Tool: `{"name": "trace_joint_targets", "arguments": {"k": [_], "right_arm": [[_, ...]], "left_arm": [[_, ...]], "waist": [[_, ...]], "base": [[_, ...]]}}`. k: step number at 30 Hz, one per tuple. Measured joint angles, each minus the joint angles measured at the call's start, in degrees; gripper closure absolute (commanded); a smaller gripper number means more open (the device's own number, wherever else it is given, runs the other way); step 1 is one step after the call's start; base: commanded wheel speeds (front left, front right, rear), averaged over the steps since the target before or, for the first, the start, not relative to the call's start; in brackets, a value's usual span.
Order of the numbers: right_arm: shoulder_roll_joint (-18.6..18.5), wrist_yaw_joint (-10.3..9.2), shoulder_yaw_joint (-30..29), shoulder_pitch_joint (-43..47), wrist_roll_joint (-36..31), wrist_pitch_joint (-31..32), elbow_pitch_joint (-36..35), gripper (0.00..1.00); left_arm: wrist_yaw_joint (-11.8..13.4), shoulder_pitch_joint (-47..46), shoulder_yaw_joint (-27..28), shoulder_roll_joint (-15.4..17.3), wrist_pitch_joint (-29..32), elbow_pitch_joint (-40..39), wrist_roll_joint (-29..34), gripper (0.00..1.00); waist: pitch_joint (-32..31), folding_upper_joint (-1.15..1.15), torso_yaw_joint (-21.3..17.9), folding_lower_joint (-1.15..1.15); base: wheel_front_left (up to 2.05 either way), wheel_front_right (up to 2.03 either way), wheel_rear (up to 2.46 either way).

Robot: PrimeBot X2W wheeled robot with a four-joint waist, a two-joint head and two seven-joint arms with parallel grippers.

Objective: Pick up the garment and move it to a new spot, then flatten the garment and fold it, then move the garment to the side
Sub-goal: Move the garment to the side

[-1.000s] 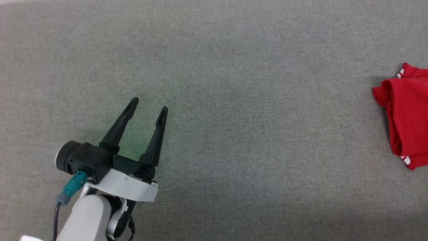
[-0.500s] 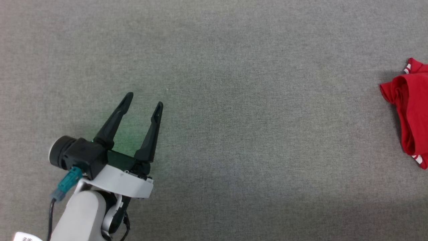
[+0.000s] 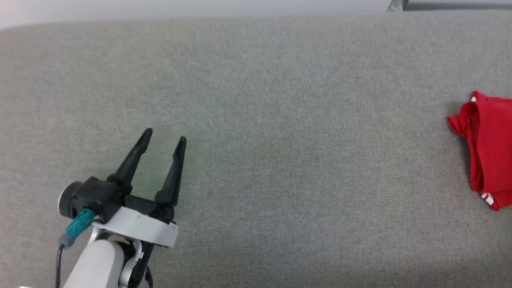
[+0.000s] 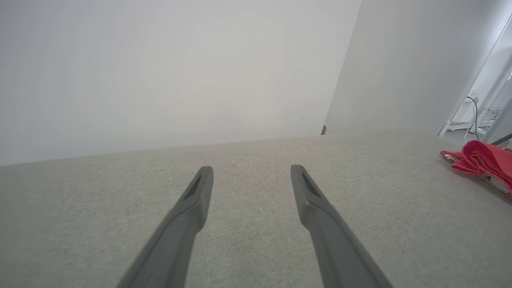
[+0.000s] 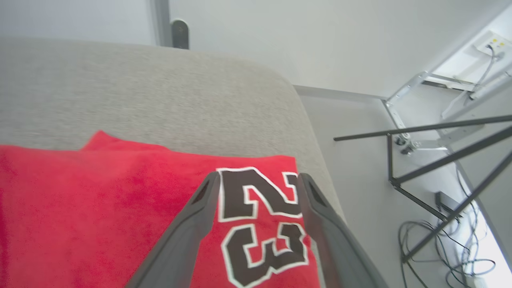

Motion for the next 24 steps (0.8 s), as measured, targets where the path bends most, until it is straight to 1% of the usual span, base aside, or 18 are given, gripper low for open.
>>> {"name": "trace_joint_targets", "arguments": {"k": [3,6,12,15,18,24], "right_arm": [[1.8,0.00,3.4,0.5,1.0,-0.6,-2.5,0.00],[4.5,0.00,7.2,1.4,3.1,-1.3,-5.1,0.00],[9.1,0.01,12.9,3.8,4.2,-5.1,-8.8,0.00],[11.3,0.01,14.2,5.3,4.2,-7.8,-9.6,0.00],[12.9,0.01,14.3,6.6,4.2,-10.7,-10.2,0.00],[15.0,0.01,13.3,11.0,3.9,-14.5,-12.1,0.00]], "left_arm": [[0.0,1.3,1.1,0.2,-0.2,1.1,-0.7,0.00],[0.2,2.9,2.2,0.5,-0.3,1.7,-1.2,0.00],[0.5,5.6,3.7,1.8,-0.4,3.9,-2.2,0.00],[0.5,6.2,4.0,2.3,-0.4,5.2,-2.6,0.00],[0.7,6.9,4.6,2.7,-0.4,6.1,-2.8,0.00],[1.5,9.3,5.5,2.7,-0.4,6.7,-3.1,0.00]], "waist": [[-2.2,0.00,0.6,0.00],[-4.4,0.00,1.3,0.00],[-8.2,0.00,3.5,0.00],[-10.1,0.00,4.8,0.00],[-12.0,0.00,6.0,0.00],[-15.8,0.00,7.4,0.00]], "base": [[0.00,0.00,0.00],[0.00,0.00,0.00],[0.00,0.00,0.00],[0.00,0.00,0.00],[0.00,0.00,0.00],[0.00,0.00,0.00]]}}
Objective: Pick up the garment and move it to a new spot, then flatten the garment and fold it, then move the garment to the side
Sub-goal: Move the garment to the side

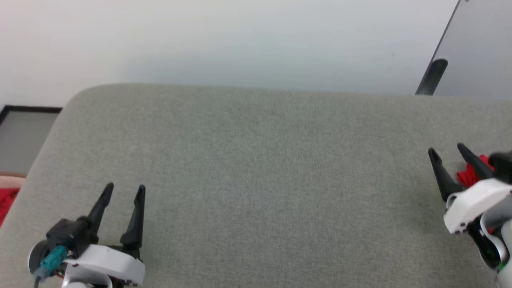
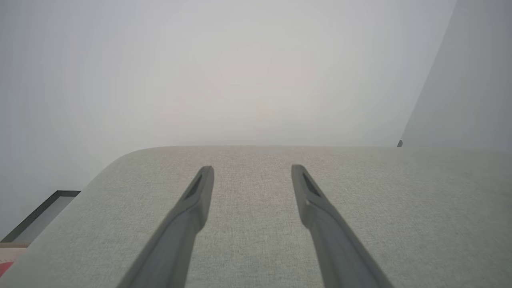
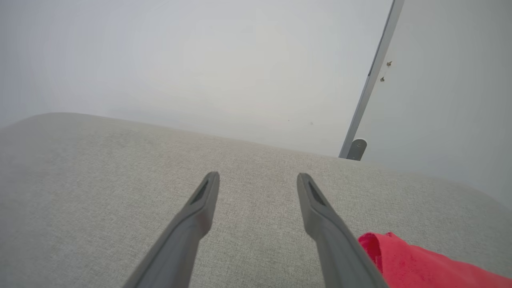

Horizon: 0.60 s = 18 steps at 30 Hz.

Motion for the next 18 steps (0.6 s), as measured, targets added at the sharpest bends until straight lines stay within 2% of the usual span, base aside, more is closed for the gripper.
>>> {"name": "trace_joint_targets", "arguments": {"k": [10,18], "right_arm": [[-0.3,-0.01,-9.0,12.1,-0.4,-0.2,-8.1,0.00],[2.5,-0.01,-15.2,19.6,-2.6,3.2,-18.1,0.00]], "left_arm": [[0.5,3.8,1.2,-1.4,-0.1,-1.9,-0.7,0.00],[0.5,7.5,1.6,-2.1,0.0,-4.5,-2.6,0.00]], "waist": [[-4.4,0.00,0.0,0.00],[-4.9,0.00,-1.3,0.00]], "base": [[0.00,0.00,0.00],[0.00,0.00,0.00]]}}
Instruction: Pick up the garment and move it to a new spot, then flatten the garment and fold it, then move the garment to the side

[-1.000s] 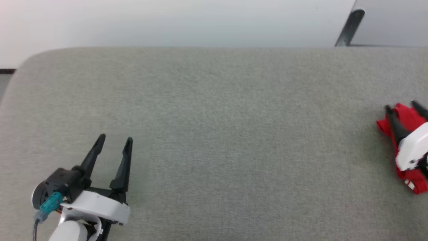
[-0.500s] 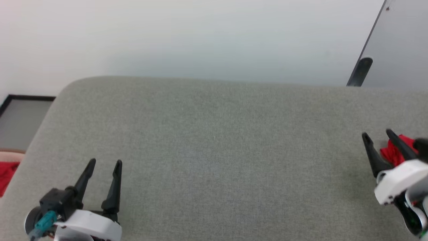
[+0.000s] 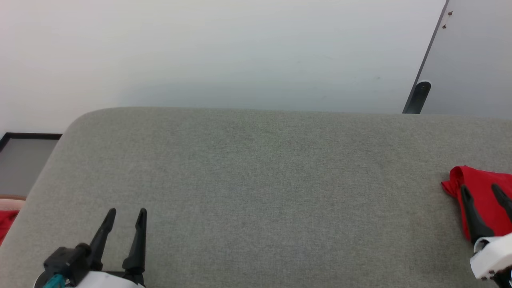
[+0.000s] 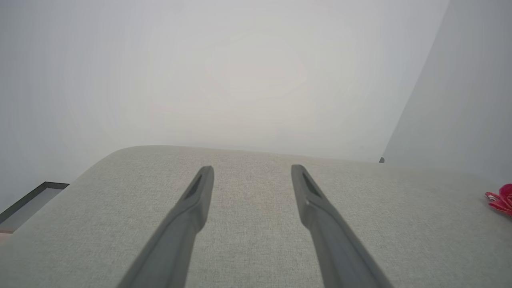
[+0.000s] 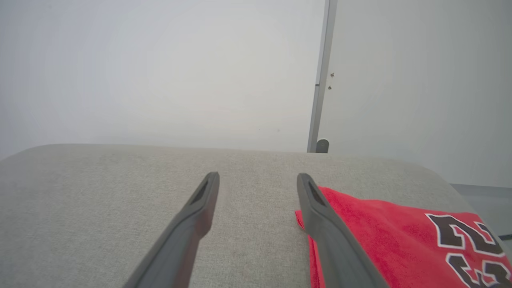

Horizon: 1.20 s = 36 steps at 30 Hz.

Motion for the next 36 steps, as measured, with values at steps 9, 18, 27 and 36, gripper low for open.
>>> {"name": "trace_joint_targets", "arguments": {"k": [9,18,27,36], "right_arm": [[3.3,0.00,-4.5,5.5,-2.2,3.0,-7.4,0.00],[5.4,0.00,-6.5,6.6,-2.9,2.2,-11.3,0.00],[7.9,0.00,-8.6,6.8,-3.9,-0.8,-11.5,0.00],[8.9,0.00,-7.6,8.0,-4.3,-2.2,-10.9,0.00]], "left_arm": [[1.7,3.3,0.1,0.6,1.5,-4.2,-0.1,0.00],[3.1,4.4,-0.1,0.8,2.3,-6.9,0.0,0.00],[3.5,4.4,-0.5,0.6,2.5,-7.4,0.0,0.00],[3.5,3.8,-0.8,0.8,2.0,-6.8,0.1,0.00]], "waist": [[0.5,0.00,-0.7,0.00],[0.9,0.00,-1.0,0.00],[1.0,0.00,-0.6,0.00],[0.9,0.00,-0.1,0.00]], "base": [[0.00,0.00,0.00],[0.00,0.00,0.00],[0.00,0.00,0.00],[0.00,0.00,0.00]]}}
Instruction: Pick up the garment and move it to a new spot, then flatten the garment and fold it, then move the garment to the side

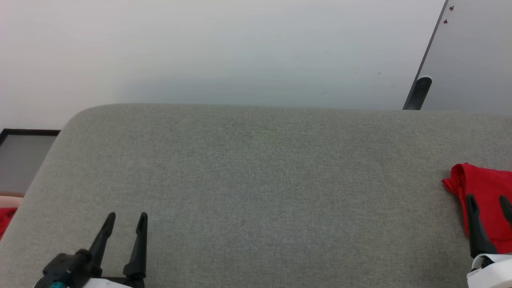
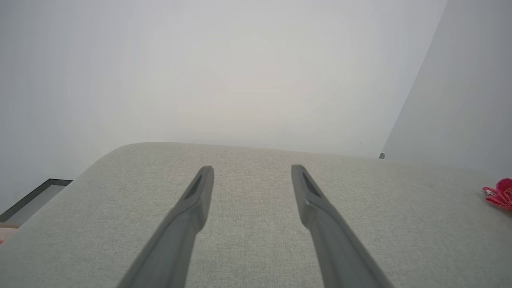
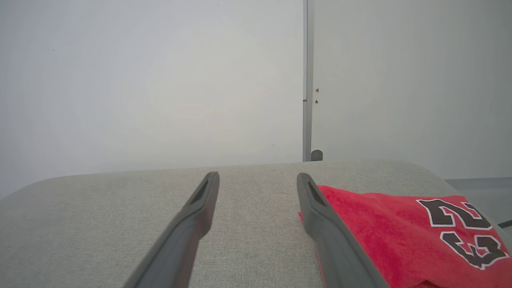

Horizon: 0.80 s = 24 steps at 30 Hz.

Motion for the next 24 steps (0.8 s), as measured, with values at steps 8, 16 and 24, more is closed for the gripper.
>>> {"name": "trace_joint_targets", "arguments": {"k": [8,16,24], "right_arm": [[0.2,0.00,0.1,0.9,0.0,0.0,0.4,0.00],[0.2,0.00,0.3,0.9,0.0,0.3,0.3,0.00],[0.1,0.00,0.5,0.9,0.0,0.5,0.1,0.00]], "left_arm": [[0.2,-0.1,0.0,0.4,-0.3,0.2,0.4,0.00],[-0.1,-0.7,-0.1,0.4,-1.0,-0.1,0.4,0.00],[-0.5,-0.9,-0.5,0.8,-1.2,0.3,0.5,0.00]], "waist": [[0.2,0.00,-0.1,0.00],[0.4,0.00,0.0,0.00],[0.6,0.00,0.2,0.01]], "base": [[0.00,0.00,0.00],[0.00,0.00,0.00],[0.00,0.00,0.00]]}}
